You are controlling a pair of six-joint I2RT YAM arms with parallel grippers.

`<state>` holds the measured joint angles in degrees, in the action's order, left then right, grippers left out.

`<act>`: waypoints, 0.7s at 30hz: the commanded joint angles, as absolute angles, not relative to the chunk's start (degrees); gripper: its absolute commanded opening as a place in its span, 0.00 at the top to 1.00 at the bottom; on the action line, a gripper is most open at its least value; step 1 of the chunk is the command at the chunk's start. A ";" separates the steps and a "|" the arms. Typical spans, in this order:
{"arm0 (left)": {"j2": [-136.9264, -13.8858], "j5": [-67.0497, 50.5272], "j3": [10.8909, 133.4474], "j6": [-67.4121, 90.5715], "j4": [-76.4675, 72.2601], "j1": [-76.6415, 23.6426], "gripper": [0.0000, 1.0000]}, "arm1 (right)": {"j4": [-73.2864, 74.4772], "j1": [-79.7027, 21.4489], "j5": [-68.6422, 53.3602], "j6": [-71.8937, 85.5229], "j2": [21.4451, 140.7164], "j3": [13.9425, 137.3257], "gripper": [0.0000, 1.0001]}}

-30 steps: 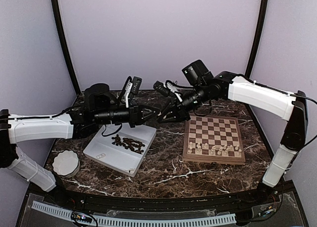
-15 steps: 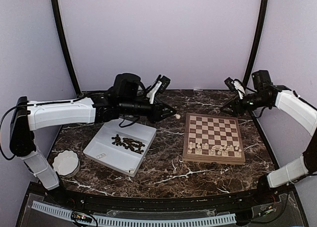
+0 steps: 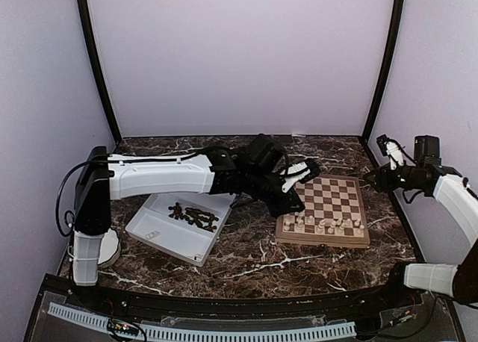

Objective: Set up the chess pieces on the board
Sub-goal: Place the bishop on c1.

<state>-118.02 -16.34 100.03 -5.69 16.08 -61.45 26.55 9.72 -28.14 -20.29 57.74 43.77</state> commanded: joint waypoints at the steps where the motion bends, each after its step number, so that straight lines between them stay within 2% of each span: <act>1: -122.61 -12.60 107.76 -9.89 22.59 -63.56 0.95 | 22.51 10.28 -27.68 -19.42 58.51 43.14 0.38; 11: -130.35 -11.43 116.78 -10.34 26.67 -65.22 0.95 | 22.06 10.37 -27.82 -19.78 58.77 42.71 0.37; 21: -133.71 -10.19 119.15 -10.58 26.61 -65.39 0.95 | 21.98 10.37 -28.09 -20.03 59.24 42.48 0.37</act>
